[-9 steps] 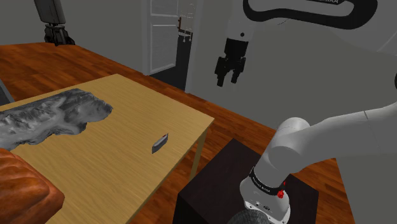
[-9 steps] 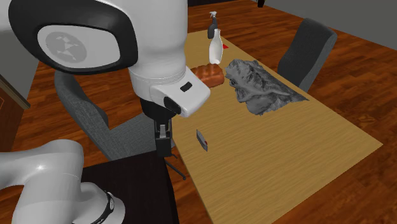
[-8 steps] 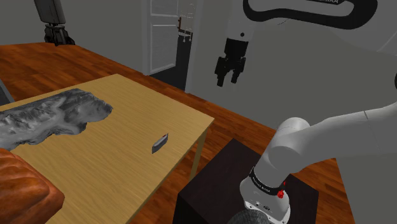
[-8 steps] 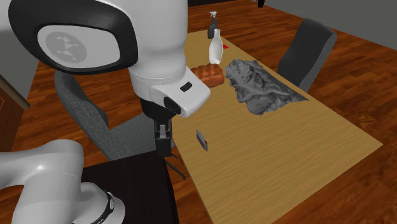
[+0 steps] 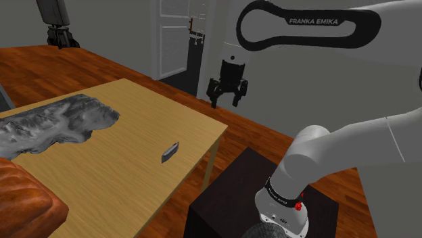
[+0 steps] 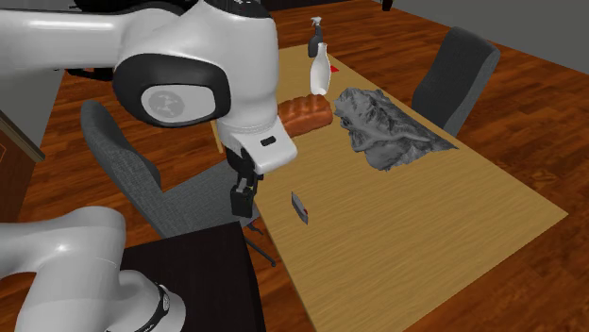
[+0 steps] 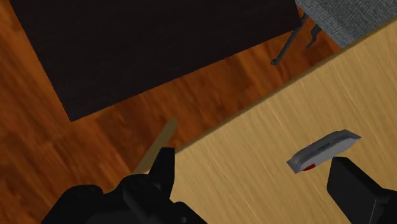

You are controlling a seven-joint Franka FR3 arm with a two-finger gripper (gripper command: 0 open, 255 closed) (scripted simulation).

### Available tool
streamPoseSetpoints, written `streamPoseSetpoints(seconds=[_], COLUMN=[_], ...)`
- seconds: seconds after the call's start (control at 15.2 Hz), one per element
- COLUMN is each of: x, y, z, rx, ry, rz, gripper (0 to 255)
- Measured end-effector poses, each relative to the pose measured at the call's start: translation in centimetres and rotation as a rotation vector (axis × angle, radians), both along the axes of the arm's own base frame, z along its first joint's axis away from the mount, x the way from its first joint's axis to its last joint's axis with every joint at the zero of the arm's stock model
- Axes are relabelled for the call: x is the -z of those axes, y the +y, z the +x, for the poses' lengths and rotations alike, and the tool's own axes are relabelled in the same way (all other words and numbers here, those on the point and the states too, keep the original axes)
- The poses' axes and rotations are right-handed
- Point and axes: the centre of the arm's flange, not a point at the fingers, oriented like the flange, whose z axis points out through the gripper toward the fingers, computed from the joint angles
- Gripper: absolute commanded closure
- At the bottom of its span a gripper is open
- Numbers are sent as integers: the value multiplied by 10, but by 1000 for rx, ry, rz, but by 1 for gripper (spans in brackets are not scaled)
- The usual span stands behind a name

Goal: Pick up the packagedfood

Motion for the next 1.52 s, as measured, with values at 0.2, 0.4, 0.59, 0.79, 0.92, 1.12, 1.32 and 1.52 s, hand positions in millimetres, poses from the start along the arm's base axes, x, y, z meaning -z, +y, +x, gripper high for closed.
streamPoseSetpoints(seconds=[0.2,0.4,0.59,0.79,0.92,1.12,1.32,1.52], x=[33,59,86,116,140,168,196,215], y=[23,46,66,85,92,105,114,117], z=[10,28,44,65,78,100,126,137], rx=[134,268,402,537,626,759,893,951], ry=[1,3,4,5,7,6,8,9], rz=[-11,-22,-34,-46,-54,-66,-76,-79], gripper=[0,0,0,0,0,0,0,0])
